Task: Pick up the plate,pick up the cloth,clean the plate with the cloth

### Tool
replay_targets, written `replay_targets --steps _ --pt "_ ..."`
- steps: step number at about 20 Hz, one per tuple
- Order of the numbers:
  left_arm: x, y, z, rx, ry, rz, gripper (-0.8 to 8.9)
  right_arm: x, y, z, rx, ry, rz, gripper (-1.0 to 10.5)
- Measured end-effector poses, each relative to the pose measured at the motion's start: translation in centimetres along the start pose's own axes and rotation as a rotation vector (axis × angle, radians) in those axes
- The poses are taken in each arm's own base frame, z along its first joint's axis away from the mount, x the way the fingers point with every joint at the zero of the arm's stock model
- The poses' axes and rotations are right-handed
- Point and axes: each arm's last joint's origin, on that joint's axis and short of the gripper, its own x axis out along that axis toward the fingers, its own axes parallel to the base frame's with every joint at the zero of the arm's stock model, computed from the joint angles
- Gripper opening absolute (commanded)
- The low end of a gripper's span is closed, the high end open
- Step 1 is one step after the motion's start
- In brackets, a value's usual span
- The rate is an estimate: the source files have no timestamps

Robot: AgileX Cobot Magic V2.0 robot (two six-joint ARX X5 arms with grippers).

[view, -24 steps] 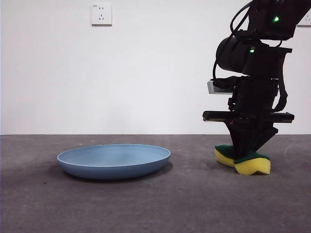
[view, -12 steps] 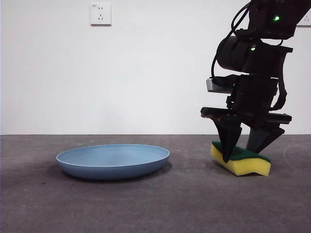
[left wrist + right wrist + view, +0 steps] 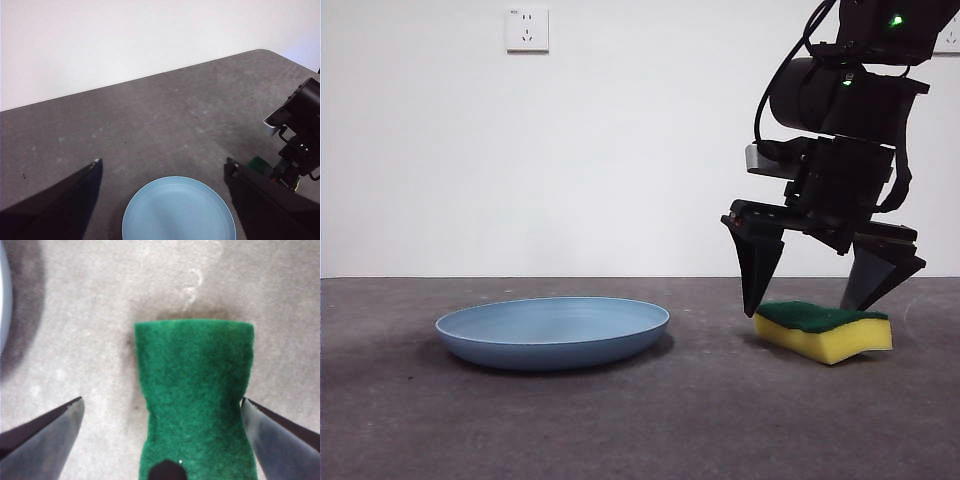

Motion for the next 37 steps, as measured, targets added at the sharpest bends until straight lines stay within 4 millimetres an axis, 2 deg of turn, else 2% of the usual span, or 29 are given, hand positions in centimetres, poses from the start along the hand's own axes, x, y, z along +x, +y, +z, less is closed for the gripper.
replay_targets --steps 2,4,5,6,8,15,17,19,21,24,27,30,37 --pt "0.0 0.0 0.0 0.000 0.000 0.001 3.98 -0.8 0.0 0.0 0.003 -0.014 -0.012 5.9" --pt "0.0 0.1 0.0 0.000 0.001 0.024 3.65 -3.2 0.1 0.2 0.002 -0.087 -0.041 5.9" --pt "0.1 0.1 0.0 0.001 0.003 0.032 3.27 -4.7 0.3 0.2 0.000 -0.132 -0.038 5.5" --pt "0.3 0.1 -0.1 0.002 0.008 0.035 2.60 -6.2 0.4 0.1 -0.003 -0.176 -0.034 4.1" --pt "0.6 0.1 -0.2 0.013 0.022 0.036 -0.15 -9.2 0.7 -0.5 -0.011 -0.234 -0.004 0.0" --pt "0.7 0.1 -0.4 0.020 0.028 0.038 -0.08 -16.7 2.1 -2.7 -0.070 -0.438 0.136 -0.1" --pt "0.5 0.2 -1.5 0.019 -0.017 0.037 -0.08 -19.2 3.0 -4.1 -0.105 -0.528 0.140 -0.1" --pt "0.1 0.2 -3.6 0.009 -0.064 0.036 -0.08 -20.8 3.8 -6.0 -0.132 -0.630 0.131 -0.1" --pt "-0.4 0.3 -6.1 -0.020 -0.104 0.045 -0.08 -20.8 4.1 -8.1 -0.139 -0.706 0.131 -0.1" --pt "-1.2 0.5 -9.8 -0.080 -0.157 0.072 -0.08 -19.3 3.8 -11.3 -0.138 -0.767 0.163 -0.1" --pt "-1.8 0.5 -11.4 -0.114 -0.198 0.068 -0.07 -17.9 3.3 -13.4 -0.136 -0.757 0.167 -0.1" --pt "-2.0 0.6 -11.7 -0.123 -0.184 0.072 -0.03 -17.2 3.2 -13.9 -0.126 -0.692 0.156 0.0" --pt "-1.3 0.6 -13.5 -0.123 0.015 0.089 -0.03 -16.8 3.1 -14.3 -0.120 -0.631 0.147 0.0"
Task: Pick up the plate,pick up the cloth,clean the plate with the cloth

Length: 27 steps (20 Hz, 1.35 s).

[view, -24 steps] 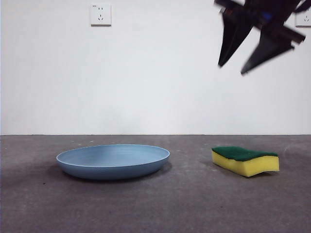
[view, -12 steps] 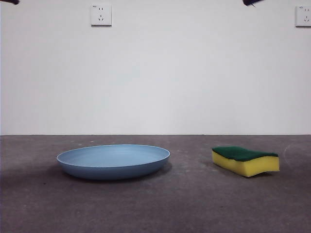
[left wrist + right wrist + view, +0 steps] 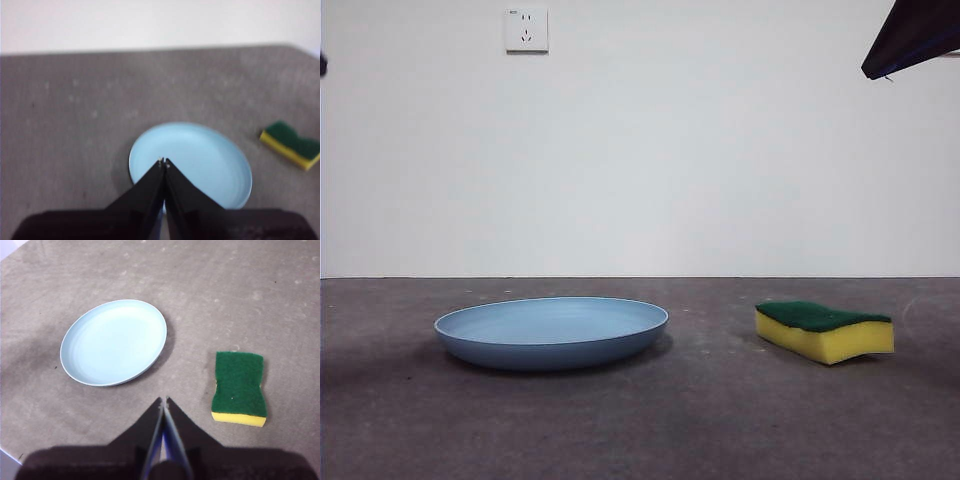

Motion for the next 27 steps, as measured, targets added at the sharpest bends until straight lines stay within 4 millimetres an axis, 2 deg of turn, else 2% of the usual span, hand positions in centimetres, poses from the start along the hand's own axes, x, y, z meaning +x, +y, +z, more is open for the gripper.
replay_targets --steps 8,11,13,14,16,19,22,27 --pt "-0.2 0.3 -1.5 0.018 0.156 0.031 -0.03 0.0 0.0 -0.1 0.000 0.005 0.000 0.0" --pt "-1.2 1.6 -1.2 0.013 0.058 0.132 -0.03 0.0 0.0 -0.1 0.000 0.005 0.000 0.0" --pt "-2.0 2.5 -1.0 -0.005 -0.111 0.198 -0.03 0.0 0.0 -0.1 0.000 0.005 0.000 0.0" --pt "-2.2 3.0 -1.4 -0.005 -0.188 0.231 -0.03 0.0 0.0 -0.1 0.000 0.005 -0.001 0.0" --pt "-1.8 3.9 -3.1 -0.002 -0.236 0.278 -0.03 0.0 0.0 -0.1 0.000 0.005 0.000 0.0" --pt "-0.6 4.9 -6.6 -0.011 -0.207 0.329 -0.03 0.0 0.0 -0.1 0.000 0.005 -0.001 0.0" --pt "0.3 5.6 -9.1 -0.019 -0.203 0.347 -0.03 0.0 0.0 -0.1 0.000 0.005 0.000 0.0" --pt "0.3 5.6 -10.2 -0.018 -0.161 0.350 -0.03 0.0 0.0 -0.1 0.000 0.005 0.000 0.0"
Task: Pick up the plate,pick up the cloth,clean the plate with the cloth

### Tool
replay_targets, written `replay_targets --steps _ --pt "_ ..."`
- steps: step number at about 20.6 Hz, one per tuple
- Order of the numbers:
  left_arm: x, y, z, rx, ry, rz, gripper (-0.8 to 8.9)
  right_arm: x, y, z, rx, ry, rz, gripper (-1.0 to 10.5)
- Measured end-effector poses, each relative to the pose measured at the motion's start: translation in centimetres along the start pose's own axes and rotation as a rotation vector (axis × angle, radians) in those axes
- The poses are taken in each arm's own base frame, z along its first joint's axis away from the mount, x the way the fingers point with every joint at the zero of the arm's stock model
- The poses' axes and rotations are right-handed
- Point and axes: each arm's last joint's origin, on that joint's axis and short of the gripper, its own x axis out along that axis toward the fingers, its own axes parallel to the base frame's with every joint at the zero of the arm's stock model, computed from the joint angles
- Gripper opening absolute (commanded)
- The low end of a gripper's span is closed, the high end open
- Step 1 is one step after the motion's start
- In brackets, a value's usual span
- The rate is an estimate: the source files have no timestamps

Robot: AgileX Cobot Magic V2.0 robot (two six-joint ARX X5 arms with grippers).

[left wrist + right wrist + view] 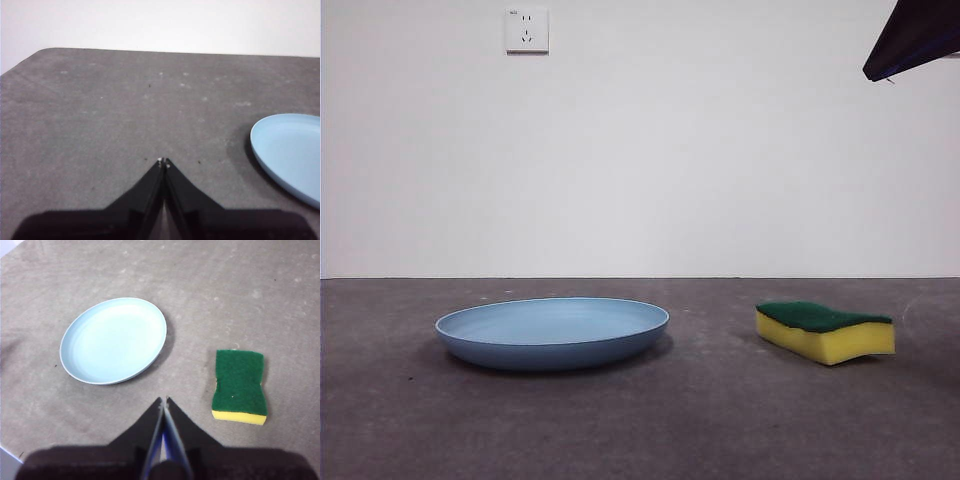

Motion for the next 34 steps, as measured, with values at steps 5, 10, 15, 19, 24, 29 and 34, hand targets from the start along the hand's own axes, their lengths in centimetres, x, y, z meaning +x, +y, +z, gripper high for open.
replay_targets --steps 5,10,15,19,24,29,34 --pt "0.0 0.0 0.0 0.019 0.004 0.000 -0.03 0.0 0.0 0.0 0.000 0.000 0.000 0.0" --pt "0.0 0.0 0.0 0.021 0.003 0.000 -0.03 0.0 0.0 0.0 0.000 0.000 0.000 0.0" --pt "0.0 0.0 0.0 0.021 0.003 0.000 -0.03 0.0 0.0 0.0 0.000 0.000 0.000 0.0" --pt "0.0 0.0 0.0 0.021 0.003 0.000 -0.03 0.0 0.0 0.0 -0.032 -0.003 -0.015 0.0" --pt "0.0 0.0 0.0 0.021 0.003 0.000 -0.03 -2.1 -2.5 1.0 -0.075 -0.195 -0.303 0.0" --pt "0.0 0.0 0.0 0.021 0.003 0.000 -0.03 -4.8 -5.5 -1.8 -0.034 -0.535 -0.468 0.0" --pt "0.0 0.0 0.0 0.021 0.003 0.000 -0.03 -4.0 -6.3 -5.5 -0.047 -0.579 -0.481 0.0"
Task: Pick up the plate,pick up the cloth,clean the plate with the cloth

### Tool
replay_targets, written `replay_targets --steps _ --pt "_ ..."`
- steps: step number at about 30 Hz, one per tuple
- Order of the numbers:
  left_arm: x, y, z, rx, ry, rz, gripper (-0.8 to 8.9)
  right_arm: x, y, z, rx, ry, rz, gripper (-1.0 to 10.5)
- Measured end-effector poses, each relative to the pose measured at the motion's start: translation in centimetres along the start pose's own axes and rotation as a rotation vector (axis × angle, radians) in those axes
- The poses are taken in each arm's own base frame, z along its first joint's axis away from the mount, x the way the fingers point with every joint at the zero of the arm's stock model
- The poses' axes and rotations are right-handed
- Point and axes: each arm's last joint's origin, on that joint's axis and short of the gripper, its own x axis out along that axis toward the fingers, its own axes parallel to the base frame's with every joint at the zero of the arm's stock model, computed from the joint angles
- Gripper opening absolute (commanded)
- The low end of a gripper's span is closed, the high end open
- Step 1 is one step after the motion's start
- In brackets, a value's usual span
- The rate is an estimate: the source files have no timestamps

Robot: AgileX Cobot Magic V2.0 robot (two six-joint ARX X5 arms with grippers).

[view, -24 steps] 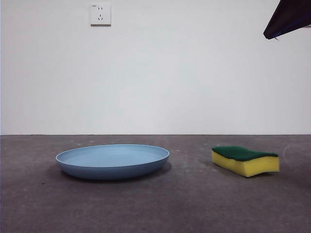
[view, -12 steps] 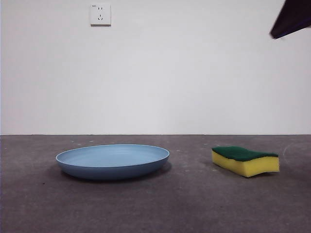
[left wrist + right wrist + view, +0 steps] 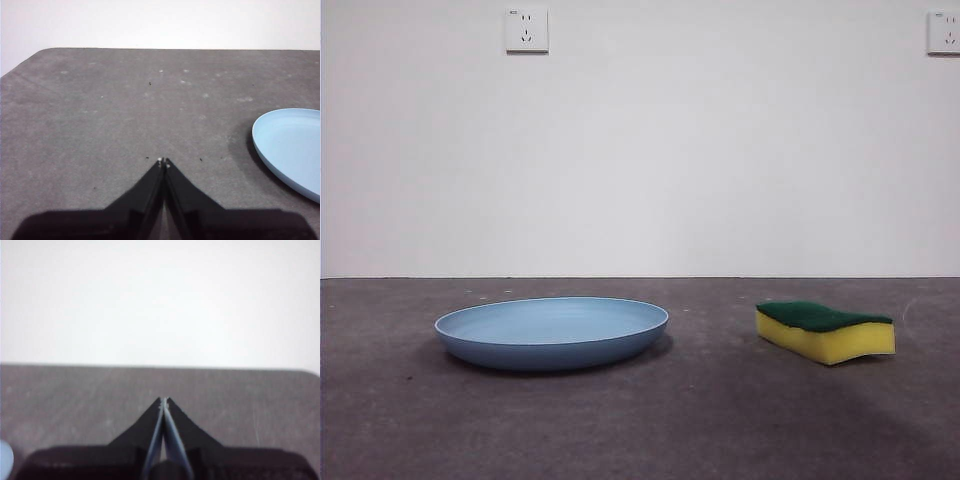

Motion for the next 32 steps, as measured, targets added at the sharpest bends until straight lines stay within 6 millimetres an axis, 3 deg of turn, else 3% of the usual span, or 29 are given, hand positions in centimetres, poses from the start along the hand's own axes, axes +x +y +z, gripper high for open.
replay_targets --steps 5,11,20,32 --pt "0.0 0.0 0.0 0.000 0.000 0.000 -0.03 -0.4 0.0 -5.1 0.020 0.081 -0.011 0.0" --pt "0.0 0.0 0.0 0.000 0.000 0.000 -0.03 -0.6 0.2 -8.1 0.068 0.109 -0.012 0.0" --pt "0.0 0.0 0.0 0.000 0.000 0.000 -0.03 -1.2 0.3 -10.0 0.117 0.183 -0.016 0.0" --pt "0.0 0.0 0.0 0.000 0.000 0.000 -0.03 -1.2 0.3 -10.1 0.158 0.185 -0.026 0.0"
